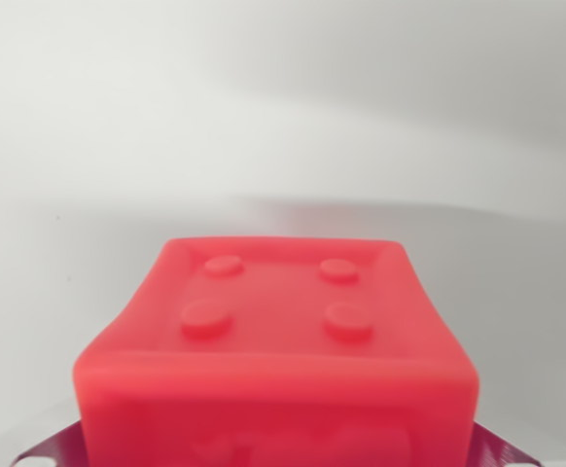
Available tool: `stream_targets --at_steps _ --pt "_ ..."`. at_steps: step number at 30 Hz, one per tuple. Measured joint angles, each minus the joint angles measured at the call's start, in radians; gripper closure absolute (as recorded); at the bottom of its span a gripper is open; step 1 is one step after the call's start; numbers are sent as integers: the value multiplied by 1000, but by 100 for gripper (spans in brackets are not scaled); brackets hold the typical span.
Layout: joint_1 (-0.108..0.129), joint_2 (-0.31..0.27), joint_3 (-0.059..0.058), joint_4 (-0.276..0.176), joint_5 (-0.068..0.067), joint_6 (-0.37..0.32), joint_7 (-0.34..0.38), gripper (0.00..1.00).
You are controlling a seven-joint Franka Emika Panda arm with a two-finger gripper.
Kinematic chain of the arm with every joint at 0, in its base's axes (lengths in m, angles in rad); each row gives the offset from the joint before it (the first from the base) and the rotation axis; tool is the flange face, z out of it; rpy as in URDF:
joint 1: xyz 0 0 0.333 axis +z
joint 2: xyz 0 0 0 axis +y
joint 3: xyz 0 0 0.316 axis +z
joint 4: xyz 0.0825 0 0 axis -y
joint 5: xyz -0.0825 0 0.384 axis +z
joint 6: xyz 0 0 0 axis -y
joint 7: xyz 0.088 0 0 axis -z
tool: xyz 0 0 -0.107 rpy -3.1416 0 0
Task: Destack cube
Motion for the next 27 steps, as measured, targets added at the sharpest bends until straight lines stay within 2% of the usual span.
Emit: stream_targets --at_steps 10,23,24,27 --pt "-8 63 7 16 1 48 -1 100" --pt "-12 101 12 27 1 76 -1 100" --pt "-12 101 12 28 1 76 -1 0" --pt "-12 101 12 28 1 76 -1 0"
